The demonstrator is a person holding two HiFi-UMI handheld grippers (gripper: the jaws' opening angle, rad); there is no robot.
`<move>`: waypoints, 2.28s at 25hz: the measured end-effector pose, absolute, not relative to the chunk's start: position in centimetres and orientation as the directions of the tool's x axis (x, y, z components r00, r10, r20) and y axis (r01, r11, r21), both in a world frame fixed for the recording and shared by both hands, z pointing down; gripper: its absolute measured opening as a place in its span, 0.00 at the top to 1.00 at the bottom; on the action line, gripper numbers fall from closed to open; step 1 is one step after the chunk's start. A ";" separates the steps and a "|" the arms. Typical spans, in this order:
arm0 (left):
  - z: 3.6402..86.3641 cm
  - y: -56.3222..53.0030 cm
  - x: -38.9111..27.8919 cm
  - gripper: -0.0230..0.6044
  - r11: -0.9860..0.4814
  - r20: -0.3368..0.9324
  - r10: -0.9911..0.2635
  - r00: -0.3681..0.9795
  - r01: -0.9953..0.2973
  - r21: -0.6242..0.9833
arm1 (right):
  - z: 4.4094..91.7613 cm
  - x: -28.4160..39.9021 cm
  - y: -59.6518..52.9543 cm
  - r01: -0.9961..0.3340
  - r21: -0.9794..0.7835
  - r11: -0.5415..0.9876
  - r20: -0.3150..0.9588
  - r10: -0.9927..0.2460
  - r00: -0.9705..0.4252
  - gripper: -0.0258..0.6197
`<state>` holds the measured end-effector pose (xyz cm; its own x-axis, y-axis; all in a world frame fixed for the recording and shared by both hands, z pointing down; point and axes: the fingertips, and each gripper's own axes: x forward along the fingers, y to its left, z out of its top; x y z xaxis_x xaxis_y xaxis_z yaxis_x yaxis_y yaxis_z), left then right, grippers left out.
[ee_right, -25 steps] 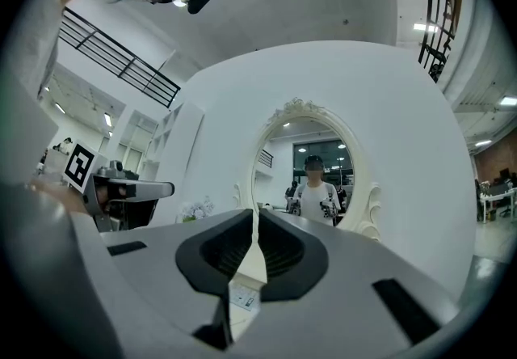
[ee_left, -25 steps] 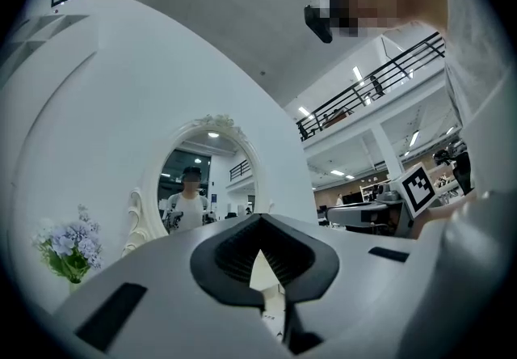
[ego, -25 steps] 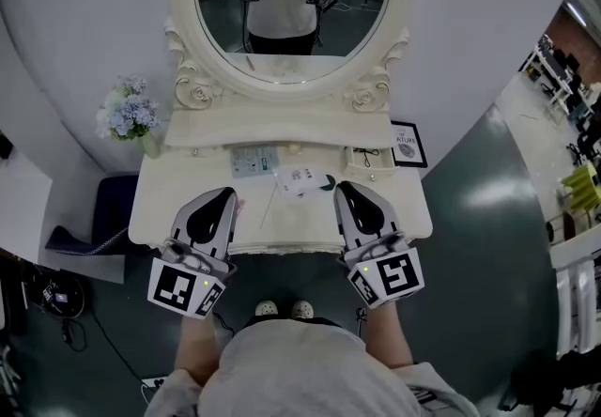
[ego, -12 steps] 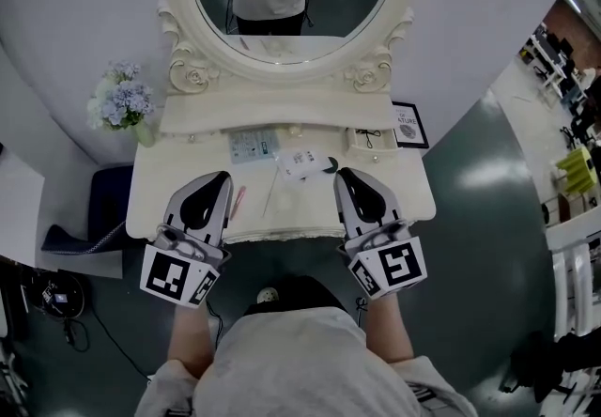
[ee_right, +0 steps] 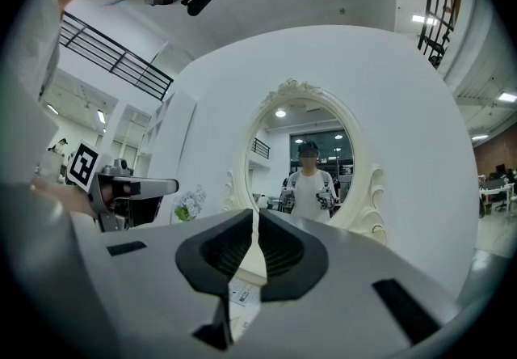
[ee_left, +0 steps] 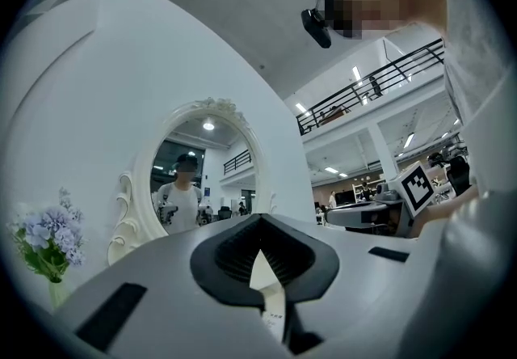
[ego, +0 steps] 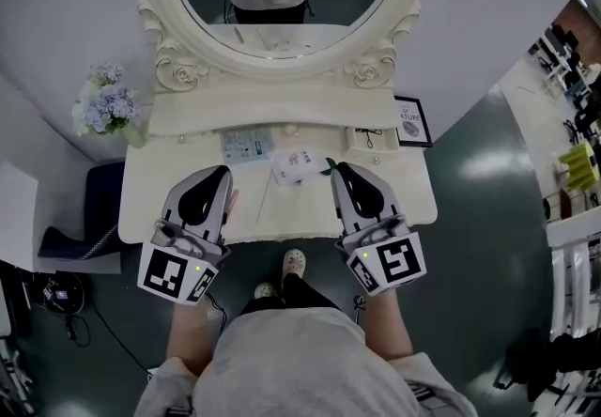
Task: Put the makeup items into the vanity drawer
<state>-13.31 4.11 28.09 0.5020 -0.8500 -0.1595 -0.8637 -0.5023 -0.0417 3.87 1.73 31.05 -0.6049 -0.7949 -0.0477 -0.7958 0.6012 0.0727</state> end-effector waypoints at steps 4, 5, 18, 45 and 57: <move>28.1 2.0 -12.4 0.94 -0.496 -0.159 -0.854 0.496 -0.867 -0.040 | 31.5 4.2 -0.7 -0.782 0.077 0.619 -0.038 -0.782 -0.623 0.91; 28.1 1.4 -12.1 0.94 -0.495 -0.160 -0.855 0.494 -0.868 -0.040 | 31.6 4.3 -1.3 -0.777 0.079 0.624 -0.035 -0.778 -0.628 0.91; 28.7 -5.0 -10.8 0.94 -0.447 -0.160 -0.879 0.449 -0.893 -0.054 | 33.9 3.8 -9.2 -0.705 0.084 0.704 0.030 -0.709 -0.704 0.91; 33.0 -9.4 -13.4 0.94 -0.534 -0.055 -0.844 0.533 -0.846 0.003 | 51.1 -0.1 -14.8 -0.780 -0.216 0.587 0.519 -0.608 -0.601 0.90; 34.0 -11.2 -15.2 0.94 -0.556 -0.050 -0.831 0.555 -0.830 0.031 | 57.4 -0.9 -17.5 -0.871 -0.299 0.391 0.653 -0.581 -0.485 0.75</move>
